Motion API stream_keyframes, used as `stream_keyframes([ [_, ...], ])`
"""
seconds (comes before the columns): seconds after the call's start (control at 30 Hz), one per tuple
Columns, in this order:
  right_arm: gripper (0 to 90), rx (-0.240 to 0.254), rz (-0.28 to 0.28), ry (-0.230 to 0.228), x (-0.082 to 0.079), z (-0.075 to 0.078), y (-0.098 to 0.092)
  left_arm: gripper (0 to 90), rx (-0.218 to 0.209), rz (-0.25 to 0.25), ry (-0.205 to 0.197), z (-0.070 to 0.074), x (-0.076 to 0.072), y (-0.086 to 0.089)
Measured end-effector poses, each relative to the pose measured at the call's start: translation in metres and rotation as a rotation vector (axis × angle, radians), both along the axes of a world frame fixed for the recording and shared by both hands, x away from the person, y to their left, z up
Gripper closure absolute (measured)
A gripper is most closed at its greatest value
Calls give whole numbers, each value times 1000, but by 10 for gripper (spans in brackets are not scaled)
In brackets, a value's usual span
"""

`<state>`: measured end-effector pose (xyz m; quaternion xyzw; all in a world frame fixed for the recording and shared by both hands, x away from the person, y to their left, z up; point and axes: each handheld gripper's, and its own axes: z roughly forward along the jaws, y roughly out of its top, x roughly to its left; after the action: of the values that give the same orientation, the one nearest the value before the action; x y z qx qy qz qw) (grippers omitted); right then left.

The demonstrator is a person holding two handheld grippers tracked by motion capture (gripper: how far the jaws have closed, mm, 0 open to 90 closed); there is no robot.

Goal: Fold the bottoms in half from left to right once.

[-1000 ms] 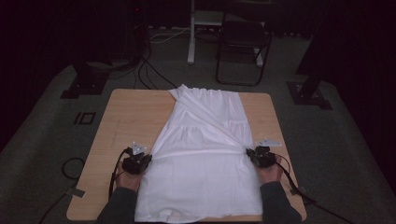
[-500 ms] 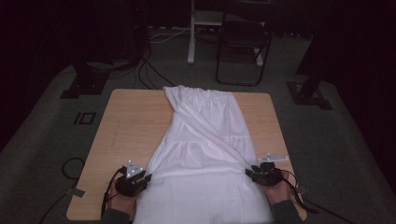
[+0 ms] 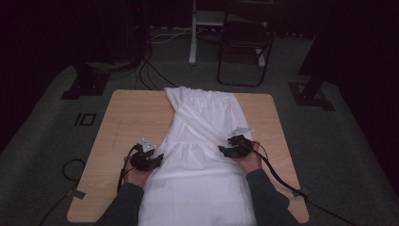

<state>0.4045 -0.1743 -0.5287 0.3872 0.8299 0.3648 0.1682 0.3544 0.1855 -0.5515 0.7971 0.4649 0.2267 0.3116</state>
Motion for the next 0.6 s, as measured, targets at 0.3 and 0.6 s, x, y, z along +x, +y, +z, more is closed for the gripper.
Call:
stream_keyframes([
  [0.3, 891, 71, -206, -98, 8, 21, -63, 890, -25, -18, 5, -2, -5, 1],
  [0.6, 836, 99, -344, -5, 22, -15, -98, 491, -76, 2, -39, 17, 3, -9],
])
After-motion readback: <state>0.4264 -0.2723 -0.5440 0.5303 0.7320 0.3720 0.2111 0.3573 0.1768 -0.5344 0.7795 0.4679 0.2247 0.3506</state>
